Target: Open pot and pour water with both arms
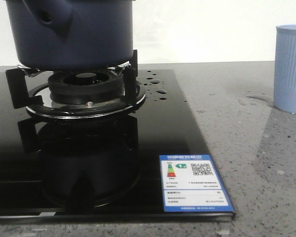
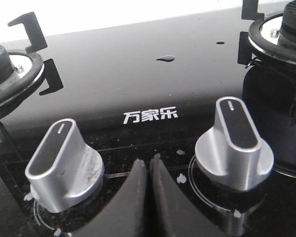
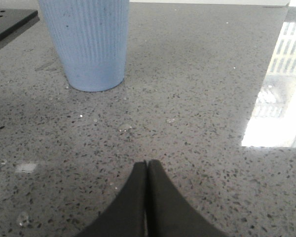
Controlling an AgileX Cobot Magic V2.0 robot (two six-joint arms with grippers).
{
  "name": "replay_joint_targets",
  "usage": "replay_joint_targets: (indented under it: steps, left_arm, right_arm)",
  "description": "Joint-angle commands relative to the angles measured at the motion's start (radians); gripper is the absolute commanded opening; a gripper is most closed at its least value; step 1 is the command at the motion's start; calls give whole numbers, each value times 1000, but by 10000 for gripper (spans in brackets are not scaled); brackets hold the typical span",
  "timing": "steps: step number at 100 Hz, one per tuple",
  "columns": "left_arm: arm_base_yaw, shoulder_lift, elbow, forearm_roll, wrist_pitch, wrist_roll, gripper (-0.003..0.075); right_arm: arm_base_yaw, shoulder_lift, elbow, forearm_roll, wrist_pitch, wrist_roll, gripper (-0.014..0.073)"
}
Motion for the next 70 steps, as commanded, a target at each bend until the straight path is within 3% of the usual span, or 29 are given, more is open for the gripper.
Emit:
replay_joint_targets:
  steps: [1,70]
  left_arm:
    - [1,-28,39,-9,-36,-9,-19]
    - [1,-28,39,-9,-36,-9,-20]
  right_arm:
    - [-4,-22,6,-11,-20,-8,-74]
    - [-4,-22,6,-25,-18,-8,-74]
